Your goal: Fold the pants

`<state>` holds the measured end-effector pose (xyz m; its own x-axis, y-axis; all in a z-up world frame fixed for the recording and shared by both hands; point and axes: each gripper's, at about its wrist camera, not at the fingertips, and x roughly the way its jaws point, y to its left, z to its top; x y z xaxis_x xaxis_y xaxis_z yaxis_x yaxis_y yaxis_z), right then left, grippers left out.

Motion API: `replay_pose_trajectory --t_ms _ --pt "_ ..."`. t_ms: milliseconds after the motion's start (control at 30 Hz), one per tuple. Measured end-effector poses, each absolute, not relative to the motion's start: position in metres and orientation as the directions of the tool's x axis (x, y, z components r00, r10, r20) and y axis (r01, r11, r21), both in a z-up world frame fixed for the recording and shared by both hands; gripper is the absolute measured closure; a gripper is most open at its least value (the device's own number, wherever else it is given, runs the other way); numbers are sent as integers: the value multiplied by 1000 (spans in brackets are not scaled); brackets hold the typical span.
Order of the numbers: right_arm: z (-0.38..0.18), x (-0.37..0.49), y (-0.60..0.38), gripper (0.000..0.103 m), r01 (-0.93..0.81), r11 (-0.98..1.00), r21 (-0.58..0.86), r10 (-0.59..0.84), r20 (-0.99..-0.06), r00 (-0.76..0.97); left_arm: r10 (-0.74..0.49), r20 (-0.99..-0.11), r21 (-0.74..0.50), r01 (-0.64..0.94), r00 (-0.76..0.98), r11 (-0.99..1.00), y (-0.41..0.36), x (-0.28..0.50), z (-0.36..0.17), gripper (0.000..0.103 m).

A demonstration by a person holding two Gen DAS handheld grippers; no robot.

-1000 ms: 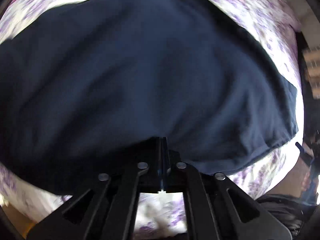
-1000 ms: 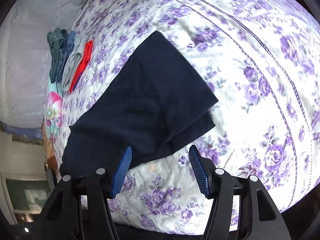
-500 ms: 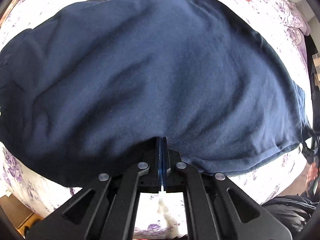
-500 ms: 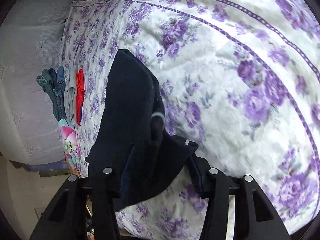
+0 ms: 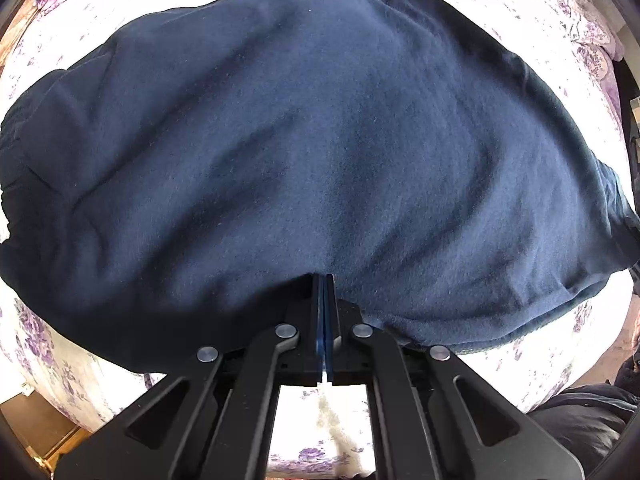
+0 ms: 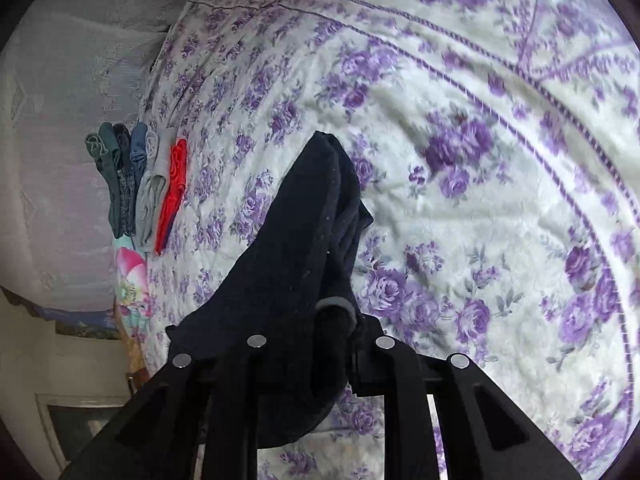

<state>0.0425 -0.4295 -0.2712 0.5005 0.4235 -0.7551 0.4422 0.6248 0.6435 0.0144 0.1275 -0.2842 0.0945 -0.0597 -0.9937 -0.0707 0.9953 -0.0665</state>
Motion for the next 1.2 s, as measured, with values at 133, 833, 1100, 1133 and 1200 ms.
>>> replay_pose_trajectory --t_ms 133,833,1100,1133,1200 --pt "-280 27 -435 83 504 648 571 391 -818 423 -73 -991 -83 -85 110 993 134 6 -287 101" --pt "-302 23 -442 82 498 675 545 394 -836 381 -334 -942 -303 373 21 877 -104 92 -240 101" --pt "-302 26 -439 82 488 691 534 393 -843 366 -307 -947 -317 392 -91 864 -183 109 -303 101" --pt "-302 27 -439 82 486 692 533 393 -844 366 -293 -951 -308 392 -100 867 -186 106 -311 101" --pt "-302 27 -439 81 486 694 532 393 -844 364 -282 -955 -296 389 -93 872 -186 101 -321 101"
